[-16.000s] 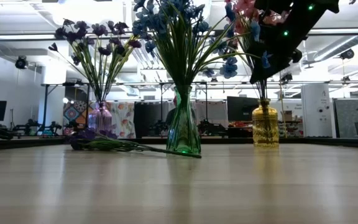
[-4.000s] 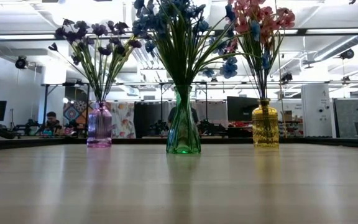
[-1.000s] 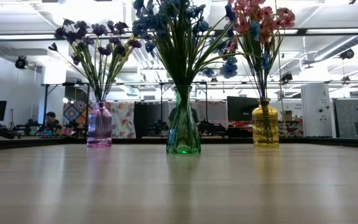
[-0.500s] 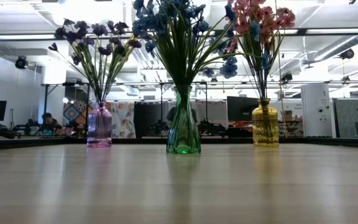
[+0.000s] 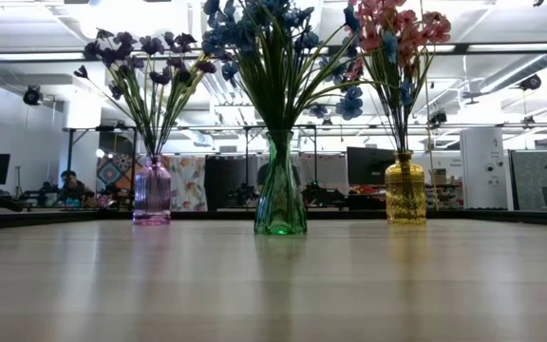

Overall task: Sort flowers into vase by color
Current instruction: Put the violet flowers into the violet vase

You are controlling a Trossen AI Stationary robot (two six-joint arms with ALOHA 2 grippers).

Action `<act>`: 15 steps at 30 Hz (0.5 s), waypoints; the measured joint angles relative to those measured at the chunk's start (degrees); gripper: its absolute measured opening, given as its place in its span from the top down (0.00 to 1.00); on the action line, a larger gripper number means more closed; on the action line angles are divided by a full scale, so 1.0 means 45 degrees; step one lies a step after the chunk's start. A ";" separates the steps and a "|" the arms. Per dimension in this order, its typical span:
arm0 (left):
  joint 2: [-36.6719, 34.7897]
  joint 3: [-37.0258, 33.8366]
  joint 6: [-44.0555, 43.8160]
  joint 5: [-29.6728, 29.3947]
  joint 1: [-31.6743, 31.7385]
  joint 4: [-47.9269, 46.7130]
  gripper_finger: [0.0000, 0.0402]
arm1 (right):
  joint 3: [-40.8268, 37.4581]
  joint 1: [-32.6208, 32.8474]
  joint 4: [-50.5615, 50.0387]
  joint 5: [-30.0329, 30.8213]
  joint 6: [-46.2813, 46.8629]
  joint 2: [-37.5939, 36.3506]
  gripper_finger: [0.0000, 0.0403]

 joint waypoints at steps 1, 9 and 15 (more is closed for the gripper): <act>-0.0193 0.0000 0.0002 -0.0133 0.0000 -0.0395 0.53 | 0.0163 -0.0299 -0.0007 -0.0276 0.0011 0.0042 0.94; -0.1728 -0.0747 0.0003 -0.0259 0.0000 -0.2642 0.53 | 0.1230 -0.2219 -0.0037 -0.1065 0.0007 0.0169 0.94; -0.3611 -0.2541 0.0245 -0.1559 0.0000 -0.2728 0.53 | 0.1744 -0.3649 -0.0023 -0.2492 0.0736 0.0383 0.94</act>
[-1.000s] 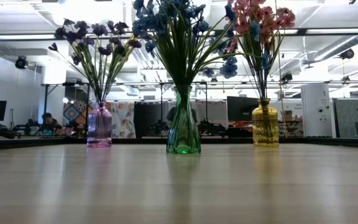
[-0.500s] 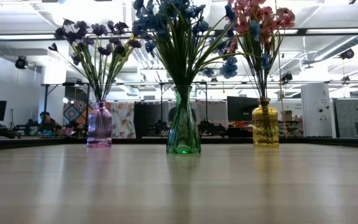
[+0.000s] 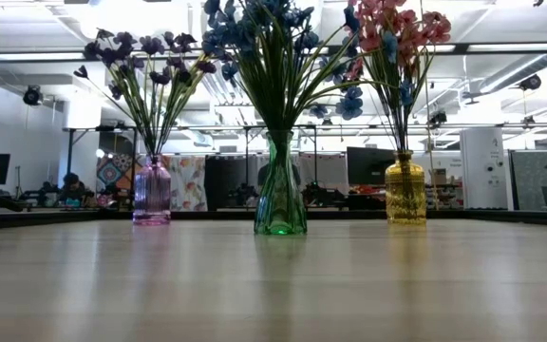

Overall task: Sort flowers into vase by color
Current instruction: Put the violet flowers into the violet vase

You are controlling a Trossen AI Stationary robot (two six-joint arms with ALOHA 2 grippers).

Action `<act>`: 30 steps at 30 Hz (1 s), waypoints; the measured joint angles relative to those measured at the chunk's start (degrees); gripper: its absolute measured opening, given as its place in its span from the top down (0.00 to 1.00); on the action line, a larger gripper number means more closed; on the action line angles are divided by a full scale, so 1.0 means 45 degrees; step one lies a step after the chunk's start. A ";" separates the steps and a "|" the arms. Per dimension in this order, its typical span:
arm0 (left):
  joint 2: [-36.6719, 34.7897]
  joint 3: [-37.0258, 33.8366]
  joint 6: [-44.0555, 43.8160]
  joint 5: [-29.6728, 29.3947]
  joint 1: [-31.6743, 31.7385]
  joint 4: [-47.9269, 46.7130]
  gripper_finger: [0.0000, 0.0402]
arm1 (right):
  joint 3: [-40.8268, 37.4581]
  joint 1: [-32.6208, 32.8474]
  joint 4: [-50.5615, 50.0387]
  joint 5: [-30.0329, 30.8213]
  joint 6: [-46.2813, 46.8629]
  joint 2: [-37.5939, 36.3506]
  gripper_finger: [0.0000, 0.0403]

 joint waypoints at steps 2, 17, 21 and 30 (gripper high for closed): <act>-0.0744 -0.0600 0.0021 -0.0108 0.0024 0.0031 0.53 | 0.0194 -0.0523 -0.0084 -0.0195 0.0179 0.0226 0.94; -0.3248 -0.2040 0.5557 -0.0281 0.0060 0.7813 0.53 | 0.2699 -0.2229 -0.4170 -0.6438 0.1441 0.1403 0.94; -0.3280 -0.2209 0.7091 -0.0290 0.0320 0.9391 0.53 | 0.2398 -0.2039 -0.4277 -0.6440 0.0653 0.1405 0.94; -0.3311 -0.2005 1.0757 0.0465 0.0758 1.3561 0.53 | 0.2380 -0.1524 -0.3915 -0.6433 -0.0751 0.2273 0.94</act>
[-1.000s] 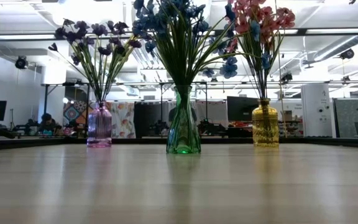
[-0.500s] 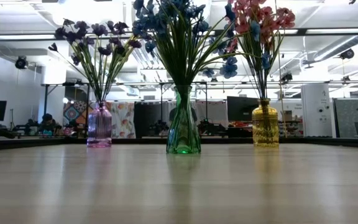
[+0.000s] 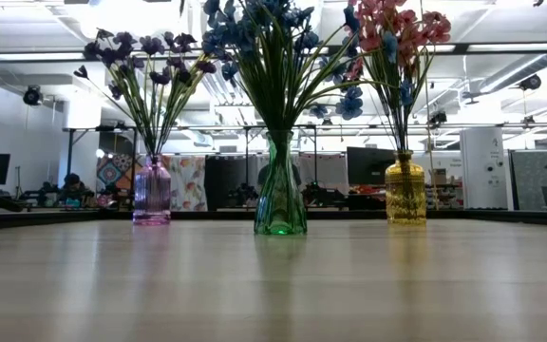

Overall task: Sort flowers into vase by color
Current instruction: Put the violet flowers into the violet vase

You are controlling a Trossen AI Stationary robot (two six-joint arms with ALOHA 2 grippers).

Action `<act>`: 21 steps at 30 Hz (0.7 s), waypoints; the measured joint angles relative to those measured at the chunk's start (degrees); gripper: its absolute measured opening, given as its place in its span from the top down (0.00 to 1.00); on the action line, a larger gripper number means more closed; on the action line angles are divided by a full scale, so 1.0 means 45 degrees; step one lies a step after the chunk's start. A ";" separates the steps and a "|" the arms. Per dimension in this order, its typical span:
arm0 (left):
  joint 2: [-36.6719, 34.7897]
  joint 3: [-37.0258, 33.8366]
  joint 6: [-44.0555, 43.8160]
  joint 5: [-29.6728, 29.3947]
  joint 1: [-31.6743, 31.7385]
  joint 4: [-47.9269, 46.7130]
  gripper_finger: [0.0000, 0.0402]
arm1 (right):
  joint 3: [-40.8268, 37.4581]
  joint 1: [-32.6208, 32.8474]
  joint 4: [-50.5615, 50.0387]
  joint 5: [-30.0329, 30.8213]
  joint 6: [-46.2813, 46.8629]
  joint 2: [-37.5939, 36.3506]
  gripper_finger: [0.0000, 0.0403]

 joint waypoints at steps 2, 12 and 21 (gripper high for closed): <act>0.0000 0.0187 0.0947 0.0006 0.0178 0.0658 0.53 | 0.0030 0.0056 0.0097 -0.0001 -0.0281 0.0048 0.94; -0.0167 0.0622 0.3204 0.2689 0.2264 0.1510 0.53 | 0.0064 0.0046 0.0718 0.0005 -0.0553 0.0014 0.94; -0.0191 0.0547 0.3941 0.6241 0.4593 0.2021 0.53 | 0.0064 0.0041 0.0750 0.0063 -0.0552 0.0014 0.94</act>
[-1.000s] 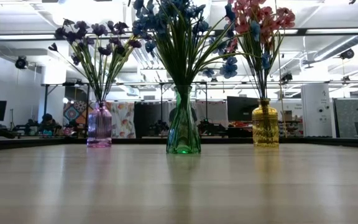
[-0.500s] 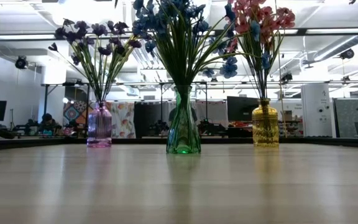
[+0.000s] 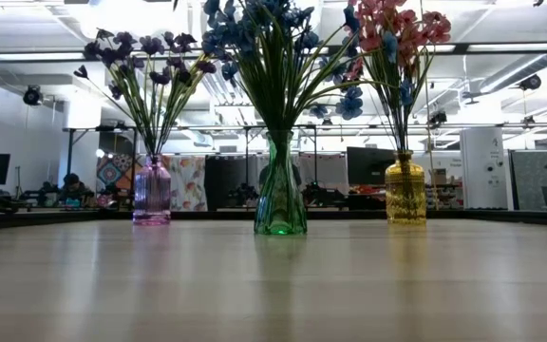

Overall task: Sort flowers into vase by color
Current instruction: Put the violet flowers into the violet vase

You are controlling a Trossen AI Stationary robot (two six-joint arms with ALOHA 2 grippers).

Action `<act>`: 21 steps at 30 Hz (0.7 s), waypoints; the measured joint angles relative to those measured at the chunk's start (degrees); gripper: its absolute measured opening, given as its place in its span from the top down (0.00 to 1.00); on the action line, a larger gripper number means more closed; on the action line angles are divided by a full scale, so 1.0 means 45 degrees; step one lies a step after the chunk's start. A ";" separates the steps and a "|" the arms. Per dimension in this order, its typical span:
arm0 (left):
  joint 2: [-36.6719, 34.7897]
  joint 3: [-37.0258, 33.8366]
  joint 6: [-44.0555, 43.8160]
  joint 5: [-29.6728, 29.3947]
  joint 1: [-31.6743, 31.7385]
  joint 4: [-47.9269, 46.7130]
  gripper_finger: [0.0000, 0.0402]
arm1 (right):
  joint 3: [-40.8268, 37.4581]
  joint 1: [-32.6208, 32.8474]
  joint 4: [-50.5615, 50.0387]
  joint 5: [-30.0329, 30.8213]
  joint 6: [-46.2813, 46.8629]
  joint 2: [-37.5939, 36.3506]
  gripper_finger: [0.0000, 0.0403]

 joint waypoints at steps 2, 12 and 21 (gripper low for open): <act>-0.0008 -0.0003 0.0268 0.0288 0.0284 0.0336 0.53 | 0.0000 0.0000 -0.0011 0.0302 -0.0004 0.0000 0.94; 0.0000 0.0094 0.0600 0.1035 0.0810 0.0644 0.77 | 0.0000 0.0000 0.0039 0.0962 -0.0183 0.0000 0.94; -0.0023 0.0094 0.0556 0.1036 0.0968 0.0602 0.98 | 0.0000 -0.0005 0.0034 0.0973 0.0611 0.0000 0.83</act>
